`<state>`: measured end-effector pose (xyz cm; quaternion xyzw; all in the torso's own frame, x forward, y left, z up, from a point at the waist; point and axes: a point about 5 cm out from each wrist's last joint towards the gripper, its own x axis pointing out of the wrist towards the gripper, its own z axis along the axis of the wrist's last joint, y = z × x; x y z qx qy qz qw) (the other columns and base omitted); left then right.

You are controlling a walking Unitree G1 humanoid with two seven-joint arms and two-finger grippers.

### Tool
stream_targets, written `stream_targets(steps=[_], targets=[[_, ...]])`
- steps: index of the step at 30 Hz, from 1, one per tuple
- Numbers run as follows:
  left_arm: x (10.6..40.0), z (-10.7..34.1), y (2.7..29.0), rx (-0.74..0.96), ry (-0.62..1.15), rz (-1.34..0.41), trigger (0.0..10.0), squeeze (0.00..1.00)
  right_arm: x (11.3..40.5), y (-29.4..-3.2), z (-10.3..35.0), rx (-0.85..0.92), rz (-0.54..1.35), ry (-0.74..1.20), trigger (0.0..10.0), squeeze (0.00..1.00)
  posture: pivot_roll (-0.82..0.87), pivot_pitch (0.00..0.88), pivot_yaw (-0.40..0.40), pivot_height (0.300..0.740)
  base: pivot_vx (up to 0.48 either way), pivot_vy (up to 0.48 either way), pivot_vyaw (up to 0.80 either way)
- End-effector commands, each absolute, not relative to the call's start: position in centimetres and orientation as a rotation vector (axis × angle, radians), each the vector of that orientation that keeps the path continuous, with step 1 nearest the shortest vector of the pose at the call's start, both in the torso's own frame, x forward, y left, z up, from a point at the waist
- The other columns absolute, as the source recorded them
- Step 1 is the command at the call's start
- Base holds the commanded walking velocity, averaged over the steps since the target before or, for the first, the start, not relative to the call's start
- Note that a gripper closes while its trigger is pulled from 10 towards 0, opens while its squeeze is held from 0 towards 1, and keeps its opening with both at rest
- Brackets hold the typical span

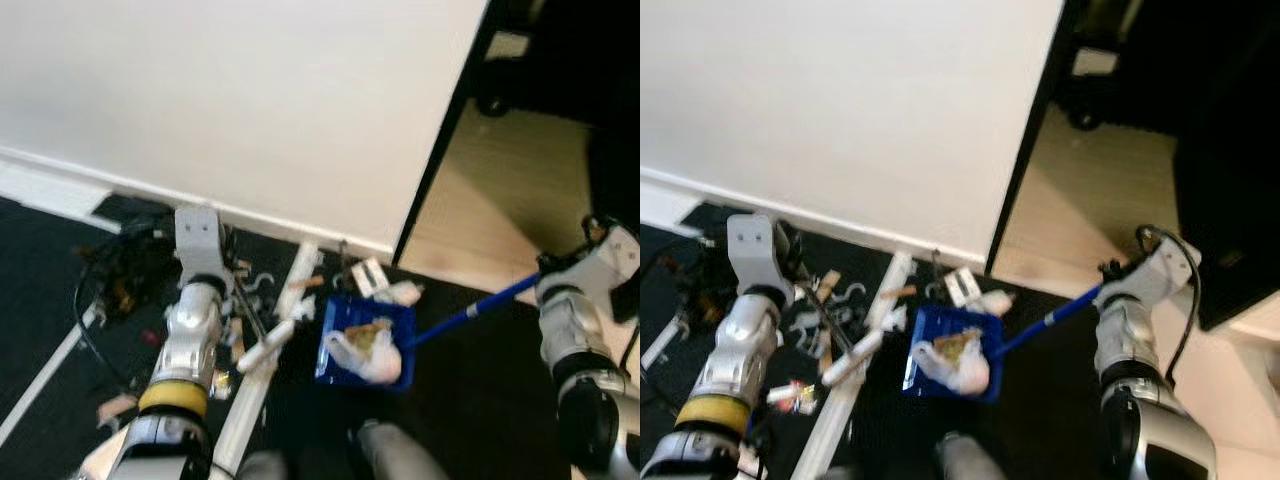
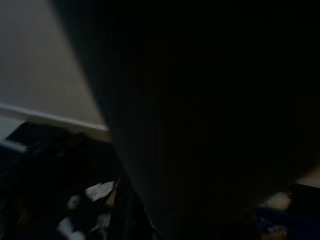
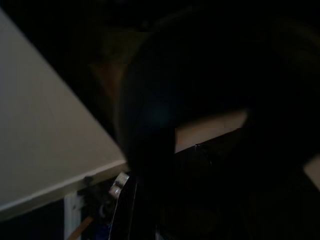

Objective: Sweep floor

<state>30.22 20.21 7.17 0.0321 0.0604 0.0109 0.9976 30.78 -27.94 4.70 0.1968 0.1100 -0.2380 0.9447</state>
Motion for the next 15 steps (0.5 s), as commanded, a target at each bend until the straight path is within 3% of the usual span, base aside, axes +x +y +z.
stream_targets(steps=[1, 15], targets=[[30.36, 7.46, 20.06, 0.071, 0.099, 0.016, 10.0, 0.0, 30.98, -28.37, 5.43, 0.411, -0.495, 0.174, 10.0, 0.0, 0.06, 0.008, -0.031, 0.74, 0.0, 0.0, -0.8], [30.62, 7.39, 19.74, 0.05, 0.107, 0.013, 10.0, 0.0, 31.0, -28.84, 5.77, 0.394, -0.503, 0.166, 10.0, 0.0, 0.05, 0.015, -0.037, 0.74, 0.0, 0.0, -0.8]])
